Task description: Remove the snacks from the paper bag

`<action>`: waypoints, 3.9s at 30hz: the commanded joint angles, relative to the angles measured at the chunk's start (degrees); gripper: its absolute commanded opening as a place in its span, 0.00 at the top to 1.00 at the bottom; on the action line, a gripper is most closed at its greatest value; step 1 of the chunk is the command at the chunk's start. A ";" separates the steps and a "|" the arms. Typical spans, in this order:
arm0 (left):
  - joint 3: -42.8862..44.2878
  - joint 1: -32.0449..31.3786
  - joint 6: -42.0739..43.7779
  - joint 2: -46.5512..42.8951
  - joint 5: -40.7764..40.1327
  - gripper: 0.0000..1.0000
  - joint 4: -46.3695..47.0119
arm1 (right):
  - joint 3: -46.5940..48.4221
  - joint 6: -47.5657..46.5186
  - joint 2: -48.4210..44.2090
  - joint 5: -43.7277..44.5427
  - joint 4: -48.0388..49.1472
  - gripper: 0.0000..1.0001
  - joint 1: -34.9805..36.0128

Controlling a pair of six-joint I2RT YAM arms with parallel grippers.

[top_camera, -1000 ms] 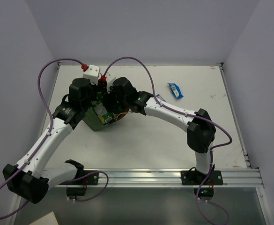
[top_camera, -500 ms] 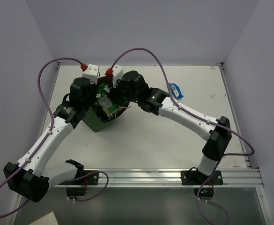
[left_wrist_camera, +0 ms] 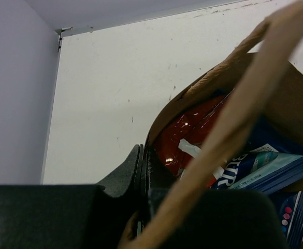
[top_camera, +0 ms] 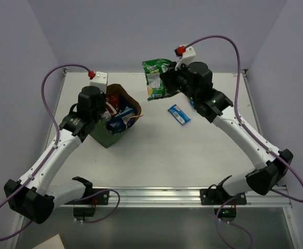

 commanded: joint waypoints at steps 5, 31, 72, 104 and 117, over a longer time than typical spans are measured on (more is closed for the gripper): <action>1.70 -0.02 0.18 -1.98 0.09 1.00 0.03 | -2.70 9.21 11.35 1.16 4.33 1.00 -6.40; -2.17 -0.11 19.16 -5.14 9.95 1.00 9.78 | 6.35 -14.94 7.85 -20.02 -6.57 0.19 6.86; -5.86 -0.11 10.47 -7.17 11.35 1.00 10.49 | 1.60 -42.02 30.60 -16.42 10.92 0.22 14.61; -5.69 -0.11 8.45 -4.27 9.06 1.00 11.28 | -0.69 -36.58 5.30 -28.11 9.25 1.00 14.34; -4.89 1.20 6.95 -3.48 -2.18 1.00 8.56 | 5.74 -26.84 -3.92 -10.64 9.95 1.00 5.74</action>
